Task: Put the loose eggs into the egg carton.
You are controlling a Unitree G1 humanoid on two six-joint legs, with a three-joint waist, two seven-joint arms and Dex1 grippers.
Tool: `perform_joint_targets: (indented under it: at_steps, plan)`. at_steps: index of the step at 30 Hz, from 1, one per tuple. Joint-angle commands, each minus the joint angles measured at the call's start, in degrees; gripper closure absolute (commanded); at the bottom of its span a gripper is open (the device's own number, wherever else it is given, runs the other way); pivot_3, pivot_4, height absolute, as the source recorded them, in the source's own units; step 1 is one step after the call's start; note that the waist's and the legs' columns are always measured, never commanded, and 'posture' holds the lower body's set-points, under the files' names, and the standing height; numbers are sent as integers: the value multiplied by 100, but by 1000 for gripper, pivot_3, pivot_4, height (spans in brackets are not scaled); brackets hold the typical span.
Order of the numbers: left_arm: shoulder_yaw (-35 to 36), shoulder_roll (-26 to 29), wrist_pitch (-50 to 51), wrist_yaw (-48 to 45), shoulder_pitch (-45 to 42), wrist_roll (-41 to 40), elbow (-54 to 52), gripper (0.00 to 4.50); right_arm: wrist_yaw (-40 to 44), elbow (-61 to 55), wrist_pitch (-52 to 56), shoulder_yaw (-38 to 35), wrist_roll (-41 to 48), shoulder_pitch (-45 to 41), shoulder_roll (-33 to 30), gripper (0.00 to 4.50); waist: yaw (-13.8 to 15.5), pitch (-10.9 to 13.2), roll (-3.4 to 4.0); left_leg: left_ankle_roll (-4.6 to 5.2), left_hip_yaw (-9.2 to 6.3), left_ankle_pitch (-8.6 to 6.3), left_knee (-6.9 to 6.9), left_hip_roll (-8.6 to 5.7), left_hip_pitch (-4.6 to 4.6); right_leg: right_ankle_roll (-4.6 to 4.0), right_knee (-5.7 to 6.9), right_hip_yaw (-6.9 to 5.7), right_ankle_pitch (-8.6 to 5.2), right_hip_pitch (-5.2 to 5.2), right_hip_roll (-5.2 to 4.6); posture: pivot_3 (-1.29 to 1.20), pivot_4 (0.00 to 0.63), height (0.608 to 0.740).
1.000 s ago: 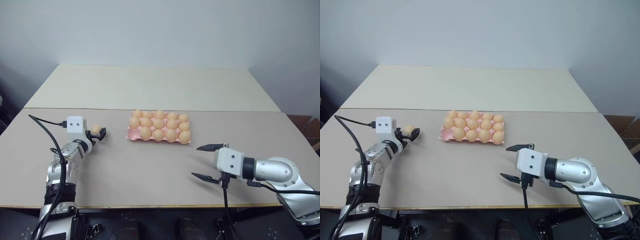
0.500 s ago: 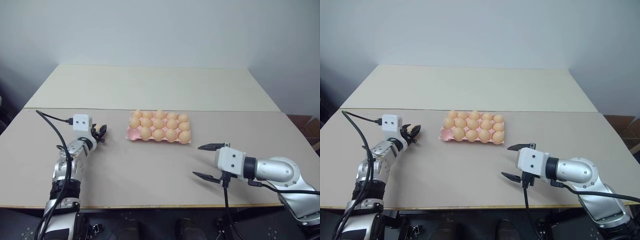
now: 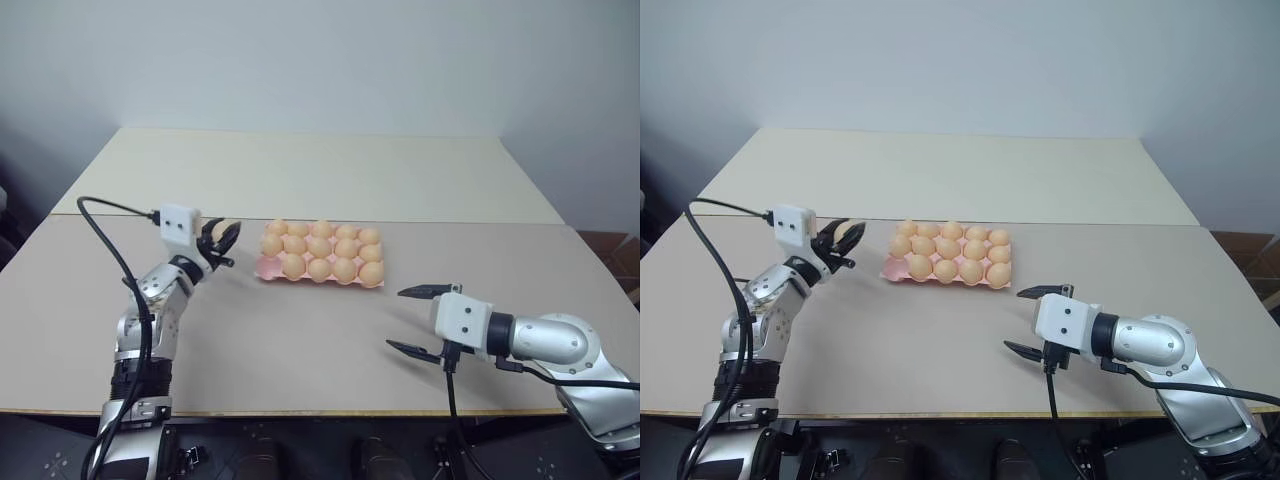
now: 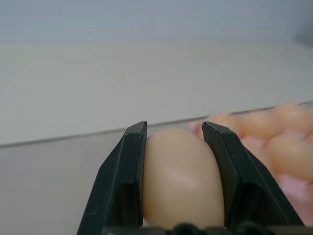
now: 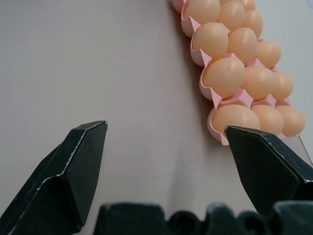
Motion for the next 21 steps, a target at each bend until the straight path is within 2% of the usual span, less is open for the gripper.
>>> perform_joint_targets:
  at_steps: [1, 7, 18, 21]
  plan:
    - [-159, 47, 160, -557, -63, -345, -358, 2912, -140, -176, 28, -162, -42, 5, 40, 0, -12, 0, 0, 0, 0, 0, 0, 0, 2, 0, 1, 1, 0, 0, 1, 0, 150, 740]
    - [-444, 177, 90, -835, -210, -68, -62, 2912, -315, -341, 73, -190, -113, 245, 89, 0, -12, 0, 0, 1, -2, 1, 2, 1, 8, -1, 8, 3, -1, 2, 6, 0, 150, 740]
    - [-499, 282, 194, -971, -4, -14, -178, 2912, -370, -439, 158, -207, -129, 363, 86, 0, -7, 0, 0, 2, -2, 1, 3, 0, 5, 0, 4, 3, -1, 1, 4, 0, 150, 740]
    - [-391, 219, 208, -1083, 19, -193, -196, 1993, -348, -421, 158, -193, -130, 341, 84, 0, -6, 0, 0, 2, -2, 1, 3, 1, 5, -1, 4, 3, -1, 1, 4, 0, 150, 740]
